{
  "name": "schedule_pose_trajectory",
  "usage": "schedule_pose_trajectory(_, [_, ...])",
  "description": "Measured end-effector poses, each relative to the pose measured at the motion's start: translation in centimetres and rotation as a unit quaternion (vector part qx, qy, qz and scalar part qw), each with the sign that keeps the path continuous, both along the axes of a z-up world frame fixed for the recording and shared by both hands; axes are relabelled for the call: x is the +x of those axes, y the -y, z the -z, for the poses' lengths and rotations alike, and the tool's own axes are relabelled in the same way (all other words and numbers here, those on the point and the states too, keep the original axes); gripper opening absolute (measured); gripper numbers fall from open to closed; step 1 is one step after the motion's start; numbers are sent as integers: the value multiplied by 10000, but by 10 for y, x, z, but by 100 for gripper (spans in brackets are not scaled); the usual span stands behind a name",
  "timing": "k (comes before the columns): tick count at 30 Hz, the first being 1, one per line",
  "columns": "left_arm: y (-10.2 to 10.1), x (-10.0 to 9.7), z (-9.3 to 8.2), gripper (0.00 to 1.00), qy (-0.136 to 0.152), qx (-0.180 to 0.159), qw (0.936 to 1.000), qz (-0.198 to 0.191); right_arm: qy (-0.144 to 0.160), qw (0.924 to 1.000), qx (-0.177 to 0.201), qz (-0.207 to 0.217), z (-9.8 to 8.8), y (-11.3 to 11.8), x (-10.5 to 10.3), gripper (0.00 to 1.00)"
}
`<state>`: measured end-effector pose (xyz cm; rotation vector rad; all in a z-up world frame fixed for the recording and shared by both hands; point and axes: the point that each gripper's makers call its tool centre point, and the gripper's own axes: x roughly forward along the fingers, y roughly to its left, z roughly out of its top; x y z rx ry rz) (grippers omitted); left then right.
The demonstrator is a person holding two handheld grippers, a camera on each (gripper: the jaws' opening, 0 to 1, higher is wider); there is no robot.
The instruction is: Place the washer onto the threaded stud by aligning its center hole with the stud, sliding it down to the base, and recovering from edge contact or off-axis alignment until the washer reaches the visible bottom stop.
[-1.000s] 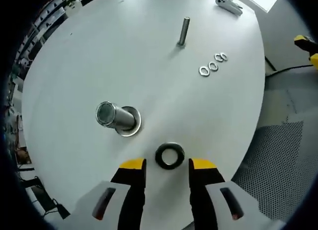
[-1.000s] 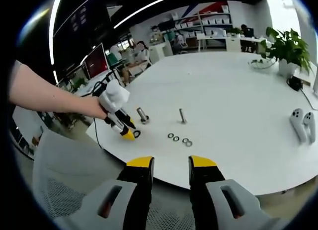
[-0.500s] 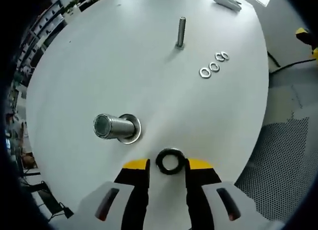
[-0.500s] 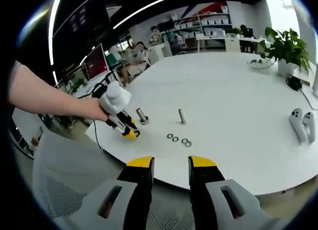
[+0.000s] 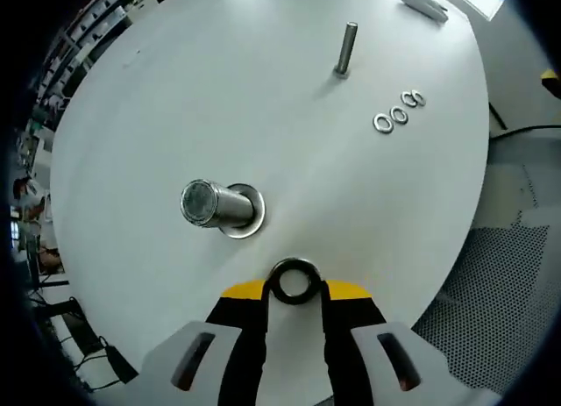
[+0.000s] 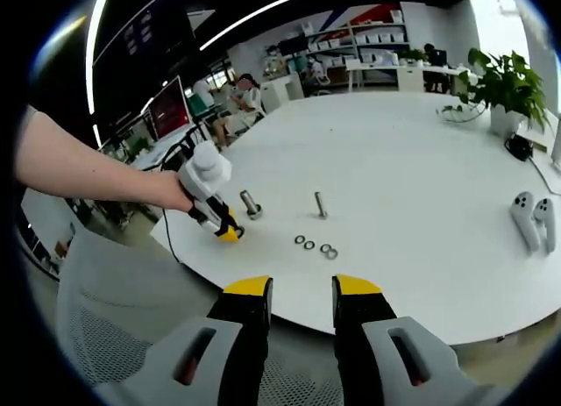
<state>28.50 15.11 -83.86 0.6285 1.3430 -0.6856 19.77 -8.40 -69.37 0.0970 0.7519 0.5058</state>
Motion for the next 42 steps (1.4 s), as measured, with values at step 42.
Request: schedule_pose_trajectory(42, [1,3,-1,20,-6,-22,9967,-808,-10,10000,-32,80,1,3,0,29])
